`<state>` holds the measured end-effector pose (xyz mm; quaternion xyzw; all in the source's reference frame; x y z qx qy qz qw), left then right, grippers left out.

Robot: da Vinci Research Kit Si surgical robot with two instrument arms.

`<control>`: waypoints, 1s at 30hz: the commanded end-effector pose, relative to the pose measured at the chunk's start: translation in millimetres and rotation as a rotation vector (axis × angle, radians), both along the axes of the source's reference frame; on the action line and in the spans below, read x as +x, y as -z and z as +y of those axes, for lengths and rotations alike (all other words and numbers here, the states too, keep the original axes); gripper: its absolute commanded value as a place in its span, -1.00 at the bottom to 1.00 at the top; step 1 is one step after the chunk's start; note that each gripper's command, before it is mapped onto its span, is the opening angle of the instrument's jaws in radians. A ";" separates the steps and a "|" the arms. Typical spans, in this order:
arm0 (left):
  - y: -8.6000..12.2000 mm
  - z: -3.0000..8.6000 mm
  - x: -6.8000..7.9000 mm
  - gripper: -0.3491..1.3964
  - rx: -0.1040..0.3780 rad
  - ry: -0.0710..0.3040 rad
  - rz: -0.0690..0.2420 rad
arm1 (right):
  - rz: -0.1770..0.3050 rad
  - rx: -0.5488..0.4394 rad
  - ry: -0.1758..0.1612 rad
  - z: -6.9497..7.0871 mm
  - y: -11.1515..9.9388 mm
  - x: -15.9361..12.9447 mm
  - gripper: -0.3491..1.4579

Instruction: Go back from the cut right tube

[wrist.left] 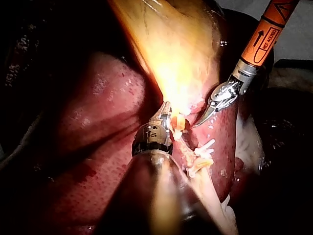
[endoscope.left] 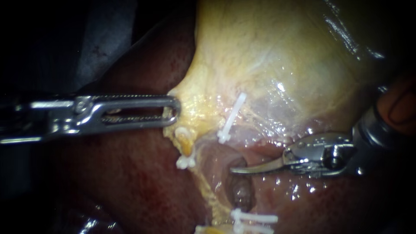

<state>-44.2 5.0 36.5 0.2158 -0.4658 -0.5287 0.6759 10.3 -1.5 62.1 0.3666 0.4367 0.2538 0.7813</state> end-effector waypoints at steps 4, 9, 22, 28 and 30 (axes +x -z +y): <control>0.0 0.0 0.0 -1.00 0.000 0.000 0.000 | 0.000 -0.001 0.000 -0.1 0.0 0.0 -0.31; 0.0 0.0 0.0 -1.00 0.000 0.000 0.000 | 0.000 -0.001 0.000 -0.1 0.1 0.0 -0.16; 0.0 0.0 0.0 -1.00 0.000 0.000 0.000 | 0.010 -0.012 0.007 0.2 0.5 -0.5 -0.11; 0.0 0.0 0.0 -1.00 0.000 0.000 0.000 | 0.017 -0.025 -0.001 1.3 2.2 -1.9 -0.15; 0.0 0.0 0.0 -1.00 0.000 0.000 0.000 | 0.020 -0.033 -0.004 1.9 3.0 -2.4 -0.16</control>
